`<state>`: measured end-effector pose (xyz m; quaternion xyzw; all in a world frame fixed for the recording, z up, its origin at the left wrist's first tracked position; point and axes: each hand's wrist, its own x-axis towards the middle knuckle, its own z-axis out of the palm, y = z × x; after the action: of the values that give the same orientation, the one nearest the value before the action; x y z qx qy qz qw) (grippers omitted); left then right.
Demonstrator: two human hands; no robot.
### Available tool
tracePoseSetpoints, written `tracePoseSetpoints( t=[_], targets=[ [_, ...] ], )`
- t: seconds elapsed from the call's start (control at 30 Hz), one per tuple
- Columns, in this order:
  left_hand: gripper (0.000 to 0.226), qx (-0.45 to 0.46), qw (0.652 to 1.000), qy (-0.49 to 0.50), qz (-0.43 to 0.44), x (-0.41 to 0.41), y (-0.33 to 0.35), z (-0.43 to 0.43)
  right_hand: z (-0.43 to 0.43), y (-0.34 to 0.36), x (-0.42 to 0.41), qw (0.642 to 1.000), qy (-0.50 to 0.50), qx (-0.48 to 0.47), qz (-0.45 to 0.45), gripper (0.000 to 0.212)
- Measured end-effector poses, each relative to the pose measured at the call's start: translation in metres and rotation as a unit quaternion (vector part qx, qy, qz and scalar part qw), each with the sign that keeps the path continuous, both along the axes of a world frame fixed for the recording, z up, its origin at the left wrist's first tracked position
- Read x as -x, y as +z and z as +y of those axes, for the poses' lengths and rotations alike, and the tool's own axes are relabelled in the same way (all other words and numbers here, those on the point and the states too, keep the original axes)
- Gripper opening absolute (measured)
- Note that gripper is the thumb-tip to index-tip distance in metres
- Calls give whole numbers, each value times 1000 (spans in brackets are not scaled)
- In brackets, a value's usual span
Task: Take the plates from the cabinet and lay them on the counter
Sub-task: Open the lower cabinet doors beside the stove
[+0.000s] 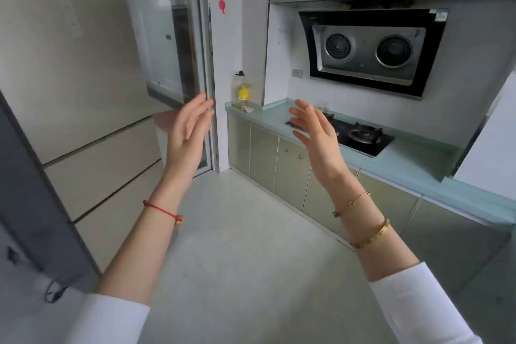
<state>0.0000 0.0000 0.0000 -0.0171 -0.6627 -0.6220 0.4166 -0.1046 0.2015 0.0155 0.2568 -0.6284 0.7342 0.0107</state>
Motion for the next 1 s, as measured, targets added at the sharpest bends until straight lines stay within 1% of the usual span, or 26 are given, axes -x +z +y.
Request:
tracePoseSetpoints(
  t=[0.13,0.47,0.6,0.83,1.0],
  targets=[
    [55,-7,1000,8,-21,8,-11,4,1,-15,9,1000,8,-11,-22,37],
    [45,-30,998,14,-45,37,-49,-2,-10,-56,49,998,18,-19,-53,40],
    [46,-37,998,17,-54,51,-64,-9,-21,-71,66,997,21,-17,-70,39],
    [50,-70,995,28,-72,94,-89,-38,-57,-99,108,995,32,-29,-85,39],
    [50,-85,993,13,-76,138,-98,-73,-95,-108,148,994,33,-38,-97,36]
  ],
)
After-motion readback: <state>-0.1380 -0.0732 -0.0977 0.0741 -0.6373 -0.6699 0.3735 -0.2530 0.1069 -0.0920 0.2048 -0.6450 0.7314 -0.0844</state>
